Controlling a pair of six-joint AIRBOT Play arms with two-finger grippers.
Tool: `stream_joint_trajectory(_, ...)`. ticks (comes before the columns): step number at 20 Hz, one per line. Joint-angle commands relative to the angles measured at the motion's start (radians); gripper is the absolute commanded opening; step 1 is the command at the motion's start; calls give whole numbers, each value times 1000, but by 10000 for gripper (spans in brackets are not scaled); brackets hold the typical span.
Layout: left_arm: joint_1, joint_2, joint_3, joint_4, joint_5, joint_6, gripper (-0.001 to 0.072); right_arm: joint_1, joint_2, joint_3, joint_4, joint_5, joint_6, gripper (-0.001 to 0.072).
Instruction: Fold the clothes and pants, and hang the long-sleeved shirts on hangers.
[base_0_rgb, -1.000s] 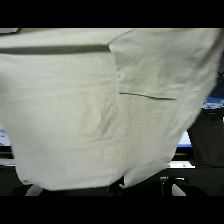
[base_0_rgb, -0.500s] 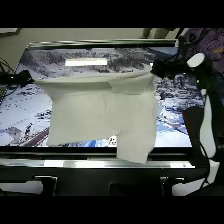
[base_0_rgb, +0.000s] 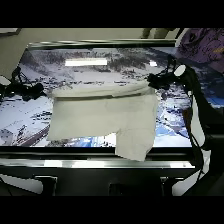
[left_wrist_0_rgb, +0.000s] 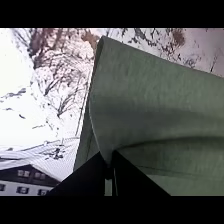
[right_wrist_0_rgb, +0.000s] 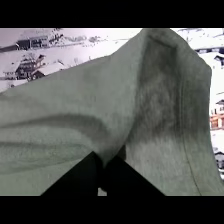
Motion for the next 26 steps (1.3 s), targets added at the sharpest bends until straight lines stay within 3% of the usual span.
stream_joint_trajectory(1,-2,-10,0,49,-172,-69,15,1,-5,0,-64,132,19,41)
stream_joint_trajectory(9,-39,-40,0,49,-318,-66,15,2,-12,-1,-112,218,21,41)
stream_joint_trajectory(20,-59,-90,-1,56,-327,-69,19,1,-68,-1,-122,289,36,54)
stream_joint_trajectory(22,-58,-90,0,56,-327,-69,167,1,-68,0,-121,293,37,259)
stream_joint_trajectory(23,-56,-88,1,56,-327,-69,322,1,-67,0,-117,306,39,379)
stream_joint_trajectory(24,-54,-80,2,56,-328,-69,526,1,-66,1,-119,326,40,480)
stream_joint_trajectory(25,-48,-68,3,60,-329,-69,577,0,-61,7,-128,350,36,556)
stream_joint_trajectory(26,-40,-48,5,77,-330,-69,577,0,-49,9,-143,369,26,560)
